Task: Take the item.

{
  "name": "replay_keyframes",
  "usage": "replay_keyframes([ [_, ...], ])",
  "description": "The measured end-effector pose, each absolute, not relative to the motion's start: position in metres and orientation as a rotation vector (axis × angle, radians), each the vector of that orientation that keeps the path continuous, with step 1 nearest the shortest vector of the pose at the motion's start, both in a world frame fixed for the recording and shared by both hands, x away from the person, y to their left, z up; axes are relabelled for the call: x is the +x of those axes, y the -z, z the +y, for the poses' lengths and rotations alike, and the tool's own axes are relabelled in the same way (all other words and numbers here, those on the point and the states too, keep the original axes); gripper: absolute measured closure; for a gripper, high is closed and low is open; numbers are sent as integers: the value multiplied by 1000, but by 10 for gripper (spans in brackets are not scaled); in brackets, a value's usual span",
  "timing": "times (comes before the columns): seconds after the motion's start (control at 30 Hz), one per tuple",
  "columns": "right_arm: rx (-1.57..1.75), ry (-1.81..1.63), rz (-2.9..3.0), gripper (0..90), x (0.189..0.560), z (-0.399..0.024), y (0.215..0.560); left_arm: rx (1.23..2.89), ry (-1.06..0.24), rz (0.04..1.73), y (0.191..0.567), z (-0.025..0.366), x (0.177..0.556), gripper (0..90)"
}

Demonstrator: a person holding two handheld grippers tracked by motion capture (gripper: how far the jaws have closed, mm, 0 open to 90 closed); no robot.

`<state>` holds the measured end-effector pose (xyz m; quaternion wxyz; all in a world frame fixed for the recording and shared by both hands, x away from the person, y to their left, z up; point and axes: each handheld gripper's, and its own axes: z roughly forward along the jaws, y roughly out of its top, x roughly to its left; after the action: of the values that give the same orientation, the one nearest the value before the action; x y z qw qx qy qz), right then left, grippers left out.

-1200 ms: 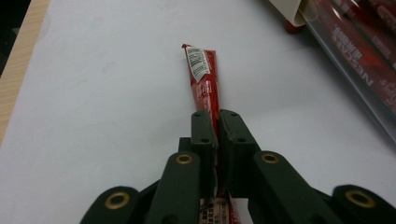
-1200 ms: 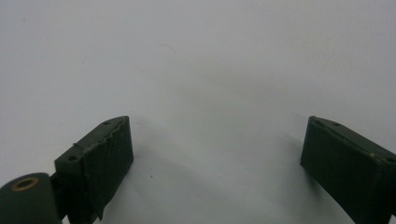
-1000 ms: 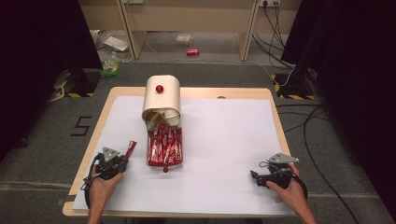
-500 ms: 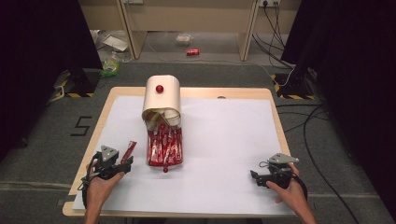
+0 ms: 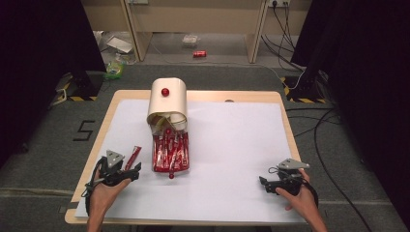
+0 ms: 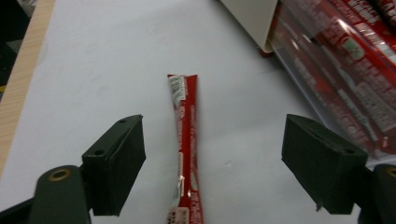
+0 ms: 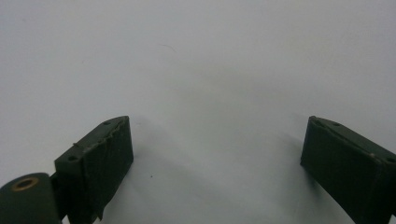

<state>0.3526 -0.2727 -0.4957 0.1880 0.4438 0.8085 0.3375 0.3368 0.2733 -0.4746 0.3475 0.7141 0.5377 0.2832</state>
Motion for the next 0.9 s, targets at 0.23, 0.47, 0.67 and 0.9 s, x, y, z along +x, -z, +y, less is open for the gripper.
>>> replay_keyframes([
  [0.23, 1248, -949, 2274, 96, 353, -273, 496, 1882, -709, 1335, 471, 268, 334, 179],
  [0.47, 1250, -950, 2274, 95, 353, -273, 496, 1909, -730, 1299, 471, 264, 327, 177],
  [0.67, 1248, -950, 2275, 95, 353, -273, 496, 1920, -727, 1279, 471, 260, 322, 176],
  [0.9, 1252, -951, 2275, 95, 353, -273, 496, 1932, -752, 1245, 470, 252, 315, 172],
])
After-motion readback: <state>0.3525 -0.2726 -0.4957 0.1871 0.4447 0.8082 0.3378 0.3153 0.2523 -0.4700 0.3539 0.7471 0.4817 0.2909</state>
